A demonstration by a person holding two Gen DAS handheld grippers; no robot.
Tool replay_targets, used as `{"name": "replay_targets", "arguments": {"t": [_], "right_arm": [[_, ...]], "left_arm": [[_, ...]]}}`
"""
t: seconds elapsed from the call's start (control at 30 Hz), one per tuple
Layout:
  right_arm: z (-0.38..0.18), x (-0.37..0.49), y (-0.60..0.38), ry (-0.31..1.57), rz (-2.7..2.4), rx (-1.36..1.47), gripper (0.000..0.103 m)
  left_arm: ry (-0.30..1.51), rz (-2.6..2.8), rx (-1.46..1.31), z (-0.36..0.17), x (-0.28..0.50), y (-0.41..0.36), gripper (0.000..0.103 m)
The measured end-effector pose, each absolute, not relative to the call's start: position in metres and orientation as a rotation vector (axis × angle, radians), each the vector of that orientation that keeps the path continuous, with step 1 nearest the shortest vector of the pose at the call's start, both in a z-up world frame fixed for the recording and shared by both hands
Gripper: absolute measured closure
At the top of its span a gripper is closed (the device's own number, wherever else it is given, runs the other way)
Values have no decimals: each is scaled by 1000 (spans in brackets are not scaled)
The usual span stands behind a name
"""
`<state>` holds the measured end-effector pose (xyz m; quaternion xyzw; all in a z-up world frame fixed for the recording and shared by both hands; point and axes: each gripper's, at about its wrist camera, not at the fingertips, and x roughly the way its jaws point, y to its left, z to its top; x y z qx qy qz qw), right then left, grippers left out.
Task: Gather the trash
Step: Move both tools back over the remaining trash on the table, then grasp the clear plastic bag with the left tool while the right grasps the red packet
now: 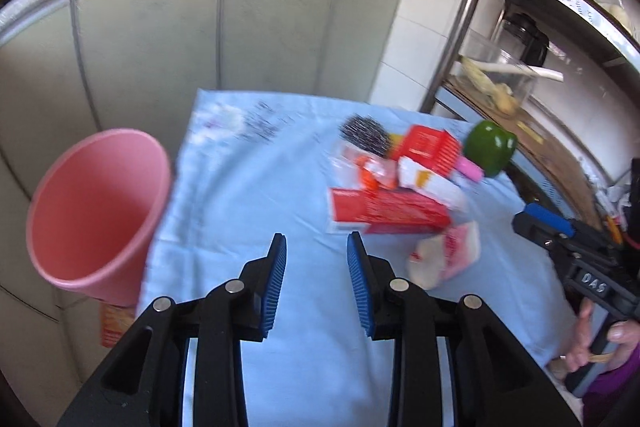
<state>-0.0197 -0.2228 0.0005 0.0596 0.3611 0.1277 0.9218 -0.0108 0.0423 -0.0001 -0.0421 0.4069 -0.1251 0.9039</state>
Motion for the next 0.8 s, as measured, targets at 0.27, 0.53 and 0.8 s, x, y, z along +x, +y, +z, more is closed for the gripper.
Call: {"name": "replay_targets", "arguments": {"t": [0.27, 0.53, 0.8], "right_arm": [[-10, -14, -231, 758, 254, 162, 60], [-15, -3, -245, 768, 252, 206, 60], [-11, 27, -257, 765, 294, 345, 48]], "left_arm": [[895, -327, -125, -1, 32, 12, 72], [955, -263, -173, -25, 111, 5, 72], [1044, -292, -272, -60, 149, 6, 73]]}}
